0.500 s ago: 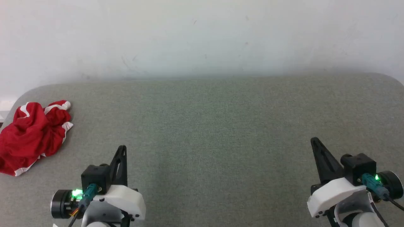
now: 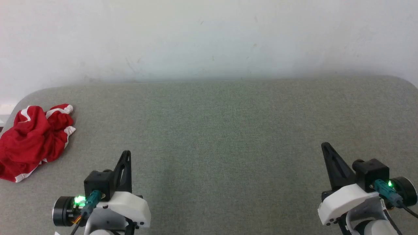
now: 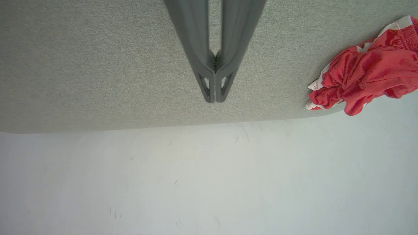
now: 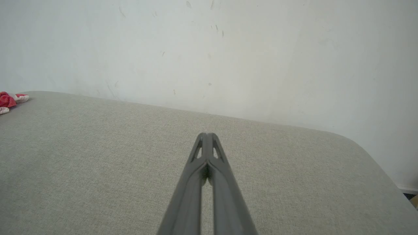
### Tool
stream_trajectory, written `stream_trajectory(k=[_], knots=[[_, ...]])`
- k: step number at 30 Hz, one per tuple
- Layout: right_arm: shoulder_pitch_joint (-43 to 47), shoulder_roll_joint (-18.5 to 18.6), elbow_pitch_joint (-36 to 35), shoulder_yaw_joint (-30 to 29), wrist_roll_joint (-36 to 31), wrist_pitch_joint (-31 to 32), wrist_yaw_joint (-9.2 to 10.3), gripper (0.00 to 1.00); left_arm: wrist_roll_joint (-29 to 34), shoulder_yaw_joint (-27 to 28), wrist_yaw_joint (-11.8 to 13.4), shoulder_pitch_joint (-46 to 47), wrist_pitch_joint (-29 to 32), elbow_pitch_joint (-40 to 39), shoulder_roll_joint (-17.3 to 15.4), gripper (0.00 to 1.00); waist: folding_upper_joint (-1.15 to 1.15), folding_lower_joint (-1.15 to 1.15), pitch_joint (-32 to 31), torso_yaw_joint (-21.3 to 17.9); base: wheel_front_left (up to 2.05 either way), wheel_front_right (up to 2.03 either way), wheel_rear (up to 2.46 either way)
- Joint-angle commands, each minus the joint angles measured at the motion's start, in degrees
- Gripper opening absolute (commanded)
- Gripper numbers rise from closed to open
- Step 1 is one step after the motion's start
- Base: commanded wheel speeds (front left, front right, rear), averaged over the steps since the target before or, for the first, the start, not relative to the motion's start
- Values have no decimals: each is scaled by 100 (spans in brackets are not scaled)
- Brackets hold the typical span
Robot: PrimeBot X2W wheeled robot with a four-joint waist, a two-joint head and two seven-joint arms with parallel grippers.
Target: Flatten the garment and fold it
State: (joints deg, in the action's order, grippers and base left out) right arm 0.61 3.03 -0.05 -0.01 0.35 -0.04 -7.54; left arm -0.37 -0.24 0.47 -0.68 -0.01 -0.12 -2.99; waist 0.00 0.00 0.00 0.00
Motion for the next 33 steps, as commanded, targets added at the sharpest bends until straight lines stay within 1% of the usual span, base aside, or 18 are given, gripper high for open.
stream_trajectory(k=[1, 7, 8, 33], knots=[[-61, -15, 5, 1, -35, 4, 5, 0, 37, 24, -47, 68, 1, 12, 12, 0, 0, 0, 0, 0, 0, 0, 0], [-61, -15, 5, 1, -35, 4, 5, 0, 37, 24, -47, 68, 1, 12, 12, 0, 0, 0, 0, 0, 0, 0, 0], [0, 0, 0, 0, 1, -1, 0, 100, 0, 0, 0, 0, -1, 0, 0, 100, 0, 0, 0, 0, 0, 0, 0], [31, 1, 164, -314, 173, -258, 1, 100, -88, 8, -68, -124, -258, 37, -8, 100, 0, 0, 4, 14, 0, 0, 0]])
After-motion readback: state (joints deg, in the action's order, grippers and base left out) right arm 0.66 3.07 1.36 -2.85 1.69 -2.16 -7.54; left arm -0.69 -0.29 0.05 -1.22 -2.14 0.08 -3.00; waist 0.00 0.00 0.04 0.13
